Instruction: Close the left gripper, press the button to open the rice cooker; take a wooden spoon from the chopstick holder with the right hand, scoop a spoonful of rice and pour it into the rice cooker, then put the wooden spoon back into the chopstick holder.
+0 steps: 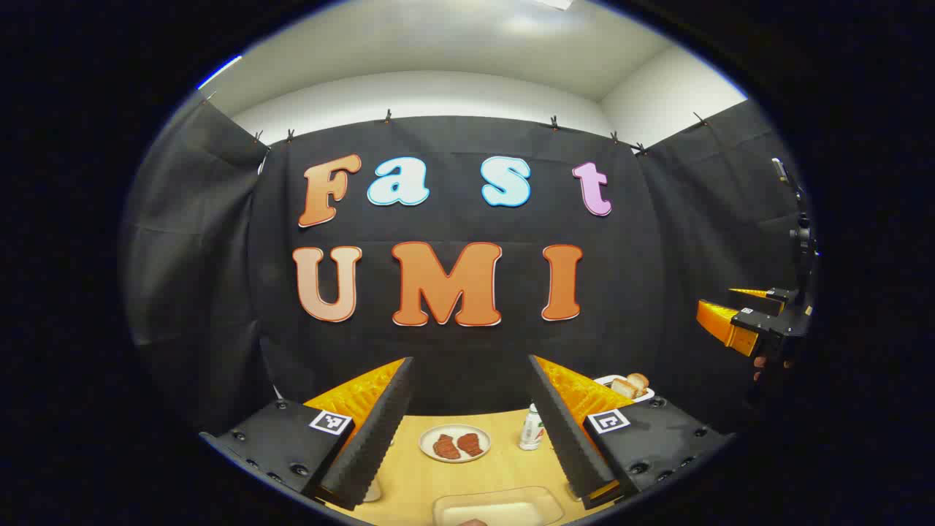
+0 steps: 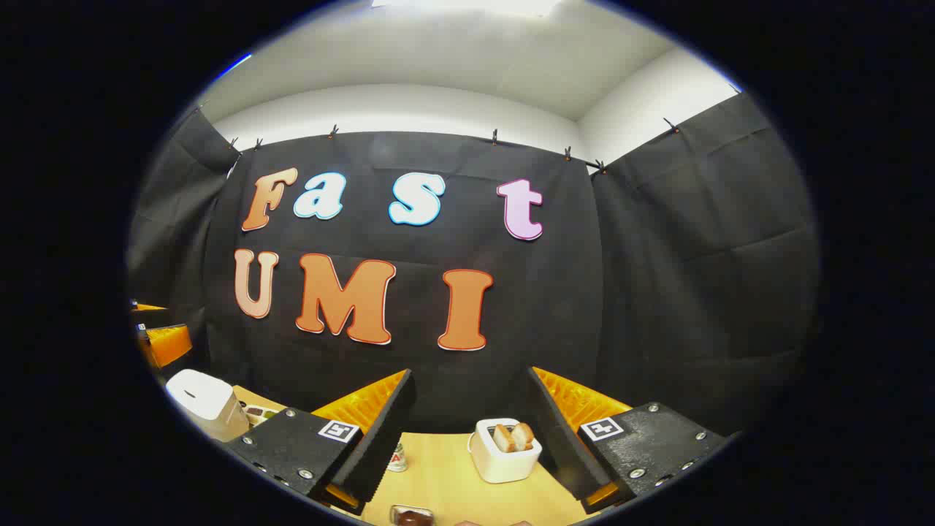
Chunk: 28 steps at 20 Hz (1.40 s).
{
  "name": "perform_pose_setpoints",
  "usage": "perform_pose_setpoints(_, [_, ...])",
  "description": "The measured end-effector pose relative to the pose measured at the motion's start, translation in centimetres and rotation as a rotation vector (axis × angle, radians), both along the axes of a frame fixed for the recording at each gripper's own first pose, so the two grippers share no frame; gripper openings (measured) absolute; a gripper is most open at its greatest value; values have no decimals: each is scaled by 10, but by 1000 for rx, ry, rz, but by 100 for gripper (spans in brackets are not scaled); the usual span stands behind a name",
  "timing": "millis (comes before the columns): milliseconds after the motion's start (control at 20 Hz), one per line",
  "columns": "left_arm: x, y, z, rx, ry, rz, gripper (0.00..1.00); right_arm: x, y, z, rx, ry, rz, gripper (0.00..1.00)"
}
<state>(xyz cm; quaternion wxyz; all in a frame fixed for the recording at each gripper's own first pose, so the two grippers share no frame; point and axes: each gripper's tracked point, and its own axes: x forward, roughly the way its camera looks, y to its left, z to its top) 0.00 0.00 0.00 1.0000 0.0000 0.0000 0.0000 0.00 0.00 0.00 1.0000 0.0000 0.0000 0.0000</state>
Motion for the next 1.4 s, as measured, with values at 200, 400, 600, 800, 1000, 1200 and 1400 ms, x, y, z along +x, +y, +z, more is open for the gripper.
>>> perform_pose_setpoints(200, [2, 63, 3, 38, -21, -18, 99, -4, 44, 8, -9, 9, -48, 94])
perform_pose_setpoints(400, [4, 98, 1, 27, -16, -56, 100, -12, 79, 11, -6, 37, -51, 95])
perform_pose_setpoints(600, [3, 128, 6, 36, -31, 13, 100, -7, 85, 20, -43, 27, -13, 97])
perform_pose_setpoints(800, [-8, 147, 5, 11, -25, 149, 100, 4, 82, 28, -63, 2, 44, 95])
perform_pose_setpoints(1000, [-13, 153, 13, 40, -35, 199, 100, 13, 82, 23, -43, 3, 85, 95])
perform_pose_setpoints(1200, [-15, 164, 24, 29, -47, 216, 100, 15, 80, 15, -17, 15, 103, 95])
perform_pose_setpoints(1400, [-19, 190, 35, -12, -40, 243, 99, 9, 71, 10, -24, 23, 90, 95])
